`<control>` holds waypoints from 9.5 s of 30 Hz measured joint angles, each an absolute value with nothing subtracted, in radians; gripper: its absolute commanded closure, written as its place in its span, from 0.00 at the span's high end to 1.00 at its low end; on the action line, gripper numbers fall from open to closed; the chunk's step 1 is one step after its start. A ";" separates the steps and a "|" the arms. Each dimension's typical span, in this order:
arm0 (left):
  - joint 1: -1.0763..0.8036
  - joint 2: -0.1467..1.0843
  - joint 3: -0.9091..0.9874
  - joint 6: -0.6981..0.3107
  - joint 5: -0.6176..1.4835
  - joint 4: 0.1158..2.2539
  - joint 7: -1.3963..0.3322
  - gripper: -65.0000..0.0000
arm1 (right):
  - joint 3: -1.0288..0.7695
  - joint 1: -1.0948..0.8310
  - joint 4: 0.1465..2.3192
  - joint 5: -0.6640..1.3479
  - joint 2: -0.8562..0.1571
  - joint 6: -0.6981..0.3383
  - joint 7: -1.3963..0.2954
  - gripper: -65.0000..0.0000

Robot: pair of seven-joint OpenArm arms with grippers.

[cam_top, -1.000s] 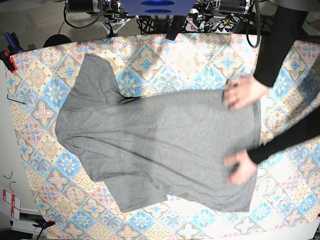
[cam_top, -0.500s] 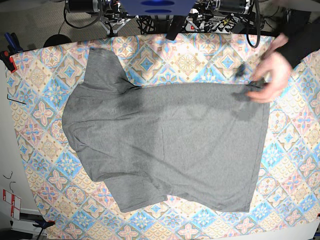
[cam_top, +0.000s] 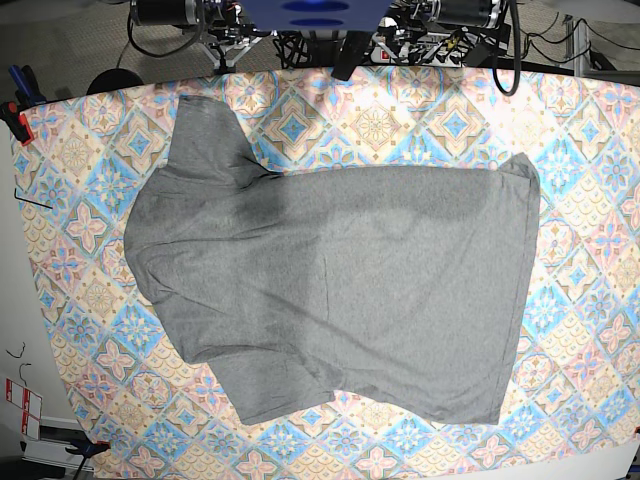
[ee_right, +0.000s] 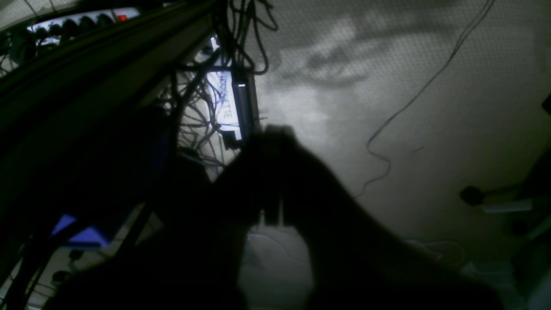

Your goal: Fold the T-shirt properly

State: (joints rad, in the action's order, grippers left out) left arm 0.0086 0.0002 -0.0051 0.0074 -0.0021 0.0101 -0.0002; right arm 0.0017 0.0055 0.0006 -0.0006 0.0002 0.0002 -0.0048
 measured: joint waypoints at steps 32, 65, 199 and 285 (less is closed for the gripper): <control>0.009 0.000 -0.005 0.007 -0.002 0.010 0.000 0.00 | 0.002 0.006 0.001 -0.001 0.000 0.000 -0.005 0.00; 0.009 0.000 -0.005 0.007 -0.002 0.010 0.000 0.00 | 0.002 0.006 0.001 -0.001 0.000 0.000 -0.005 0.00; -0.366 0.111 -0.010 0.003 -0.007 0.003 0.936 0.00 | -0.001 -0.417 0.001 -0.001 -0.038 -0.004 0.918 0.00; -0.393 0.402 0.521 0.003 0.702 1.836 -1.031 0.18 | 0.109 -0.598 1.827 0.540 -0.325 0.002 -0.213 0.42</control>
